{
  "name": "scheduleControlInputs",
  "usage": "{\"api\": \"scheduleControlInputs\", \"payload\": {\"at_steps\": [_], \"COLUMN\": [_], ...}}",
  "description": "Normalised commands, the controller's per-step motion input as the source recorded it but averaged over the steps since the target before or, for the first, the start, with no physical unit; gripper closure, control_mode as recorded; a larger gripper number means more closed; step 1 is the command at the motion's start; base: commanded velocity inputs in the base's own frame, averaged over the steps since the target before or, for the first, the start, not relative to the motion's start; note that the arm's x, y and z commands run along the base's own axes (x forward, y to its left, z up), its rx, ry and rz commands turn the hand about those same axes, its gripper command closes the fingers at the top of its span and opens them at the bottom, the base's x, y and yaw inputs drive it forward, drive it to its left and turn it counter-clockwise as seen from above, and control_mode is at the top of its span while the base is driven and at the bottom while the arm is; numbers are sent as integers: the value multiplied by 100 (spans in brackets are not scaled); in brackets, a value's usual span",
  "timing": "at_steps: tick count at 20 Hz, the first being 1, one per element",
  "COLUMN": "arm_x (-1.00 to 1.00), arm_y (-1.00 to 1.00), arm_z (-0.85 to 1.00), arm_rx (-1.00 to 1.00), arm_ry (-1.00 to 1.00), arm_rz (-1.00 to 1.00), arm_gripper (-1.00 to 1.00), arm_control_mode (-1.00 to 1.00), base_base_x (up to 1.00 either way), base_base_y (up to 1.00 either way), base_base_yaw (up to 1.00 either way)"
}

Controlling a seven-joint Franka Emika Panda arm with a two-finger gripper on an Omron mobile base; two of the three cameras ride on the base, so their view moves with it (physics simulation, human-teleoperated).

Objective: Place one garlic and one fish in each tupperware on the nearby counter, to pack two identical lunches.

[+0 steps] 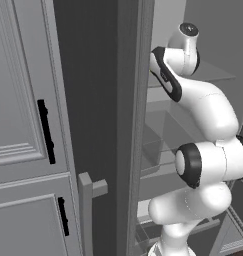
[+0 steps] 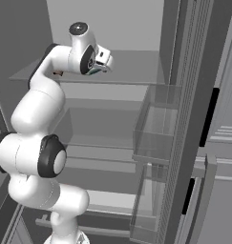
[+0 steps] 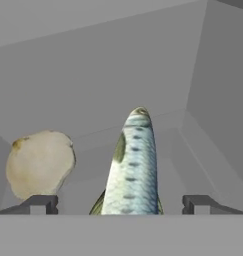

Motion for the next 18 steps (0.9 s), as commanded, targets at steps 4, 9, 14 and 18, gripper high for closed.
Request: {"api": "scheduleControlInputs", "payload": {"at_steps": [4,9,14,18], "arm_x": [6,0,-58,-100], "arm_y": [0,0,0,0], "arm_z": [-25,0,0,3], "arm_rx": [-1,0,0,2], "arm_ry": [0,0,-11,-67], "arm_rz": [0,0,2,10], "arm_gripper": [100,100,100,100], "arm_control_mode": [-100,-100,-100,-100], "base_base_x": [0,0,0,0], "base_base_y": [0,0,0,0], "base_base_yaw": [0,0,0,0]}}
